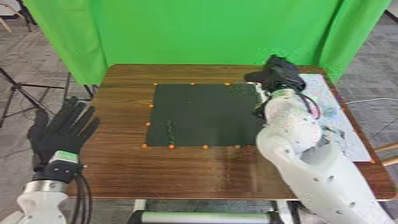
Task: Arrange flowers
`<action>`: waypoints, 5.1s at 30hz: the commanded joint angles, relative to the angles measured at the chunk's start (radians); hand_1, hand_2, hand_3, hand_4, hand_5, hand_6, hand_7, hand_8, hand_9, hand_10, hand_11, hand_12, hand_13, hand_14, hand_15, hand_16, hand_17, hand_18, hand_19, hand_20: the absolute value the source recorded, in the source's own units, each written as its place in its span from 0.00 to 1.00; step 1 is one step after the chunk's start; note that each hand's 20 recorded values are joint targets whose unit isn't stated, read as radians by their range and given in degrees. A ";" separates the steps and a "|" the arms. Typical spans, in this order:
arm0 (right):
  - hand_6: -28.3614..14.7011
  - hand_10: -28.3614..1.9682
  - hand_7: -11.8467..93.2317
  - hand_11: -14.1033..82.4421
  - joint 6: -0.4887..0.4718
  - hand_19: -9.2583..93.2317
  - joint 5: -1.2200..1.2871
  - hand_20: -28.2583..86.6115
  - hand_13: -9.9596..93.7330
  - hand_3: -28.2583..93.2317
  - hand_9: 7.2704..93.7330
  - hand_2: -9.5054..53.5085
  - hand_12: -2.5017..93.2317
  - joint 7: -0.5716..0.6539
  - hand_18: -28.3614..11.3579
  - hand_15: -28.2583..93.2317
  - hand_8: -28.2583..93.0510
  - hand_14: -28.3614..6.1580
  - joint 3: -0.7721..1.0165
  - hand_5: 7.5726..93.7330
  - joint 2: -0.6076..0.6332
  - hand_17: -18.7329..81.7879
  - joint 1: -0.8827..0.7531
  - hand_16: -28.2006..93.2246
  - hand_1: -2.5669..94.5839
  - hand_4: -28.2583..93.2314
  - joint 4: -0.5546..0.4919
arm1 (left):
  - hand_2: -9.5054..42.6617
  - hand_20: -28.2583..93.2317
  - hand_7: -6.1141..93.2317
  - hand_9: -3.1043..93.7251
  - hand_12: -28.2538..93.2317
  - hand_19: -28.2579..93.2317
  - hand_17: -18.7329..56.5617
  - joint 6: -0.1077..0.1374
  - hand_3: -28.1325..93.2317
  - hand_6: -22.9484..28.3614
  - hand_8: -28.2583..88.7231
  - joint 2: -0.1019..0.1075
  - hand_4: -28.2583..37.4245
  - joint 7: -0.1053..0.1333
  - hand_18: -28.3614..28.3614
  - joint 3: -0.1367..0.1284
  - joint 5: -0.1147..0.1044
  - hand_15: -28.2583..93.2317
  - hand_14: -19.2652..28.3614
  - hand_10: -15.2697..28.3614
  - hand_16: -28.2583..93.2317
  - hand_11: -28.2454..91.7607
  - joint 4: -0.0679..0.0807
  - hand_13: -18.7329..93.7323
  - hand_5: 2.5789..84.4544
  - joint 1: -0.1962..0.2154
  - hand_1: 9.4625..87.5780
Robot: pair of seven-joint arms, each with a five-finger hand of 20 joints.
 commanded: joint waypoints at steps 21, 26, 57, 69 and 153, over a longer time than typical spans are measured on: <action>0.41 0.38 0.22 0.51 -0.168 1.00 0.092 0.65 0.81 0.72 0.79 0.00 0.33 0.120 0.08 0.76 0.18 0.47 0.460 0.65 0.294 0.66 -0.532 0.52 0.41 0.00 -0.087 | 0.38 0.30 0.21 0.35 0.32 0.50 0.18 -0.022 0.80 0.58 0.16 0.001 0.00 0.041 0.75 -0.007 -0.018 0.50 0.70 0.65 0.18 0.38 -0.010 0.35 0.40 0.026 0.17; 0.45 0.39 0.22 0.52 -0.131 1.00 0.078 0.65 0.80 0.72 0.80 0.00 0.33 0.107 0.09 0.77 0.17 0.47 0.482 0.65 0.286 0.66 -0.574 0.53 0.43 0.00 -0.074 | 0.39 0.30 0.20 0.35 0.32 0.50 0.18 -0.008 0.80 0.58 0.16 -0.002 0.00 0.040 0.75 -0.004 -0.027 0.50 0.70 0.65 0.18 0.38 -0.016 0.35 0.40 0.028 0.16; 0.63 0.53 0.36 0.55 0.026 1.00 0.070 0.60 0.85 0.76 0.91 0.00 0.35 -0.018 0.12 0.76 0.33 0.54 0.445 0.90 0.264 0.65 -0.564 0.54 0.60 0.00 0.029 | 0.39 0.30 0.21 0.35 0.32 0.51 0.18 0.008 0.80 0.58 0.16 -0.012 0.00 0.032 0.75 0.007 -0.036 0.51 0.70 0.65 0.17 0.39 -0.012 0.35 0.41 0.013 0.17; 0.57 0.48 0.36 0.58 -0.042 1.00 0.057 0.60 0.80 0.83 0.81 0.00 0.36 0.007 0.12 0.77 0.17 0.52 0.428 0.74 0.264 0.63 -0.541 0.54 0.42 0.00 0.031 | 0.39 0.30 0.21 0.35 0.32 0.51 0.18 0.008 0.81 0.58 0.16 -0.015 0.00 0.027 0.75 0.009 -0.036 0.51 0.70 0.66 0.17 0.39 -0.013 0.35 0.41 0.016 0.17; 0.51 0.41 0.36 0.55 -0.044 1.00 0.111 0.65 0.86 0.82 0.85 0.00 0.35 -0.098 0.12 0.74 0.17 0.53 -0.188 0.76 -0.137 0.70 -0.093 0.55 0.32 0.08 0.098 | 0.40 0.30 0.21 0.35 0.32 0.51 0.18 0.022 0.81 0.58 0.16 -0.023 0.00 -0.055 0.75 0.066 -0.023 0.52 0.70 0.66 0.17 0.39 0.008 0.35 0.41 -0.026 0.17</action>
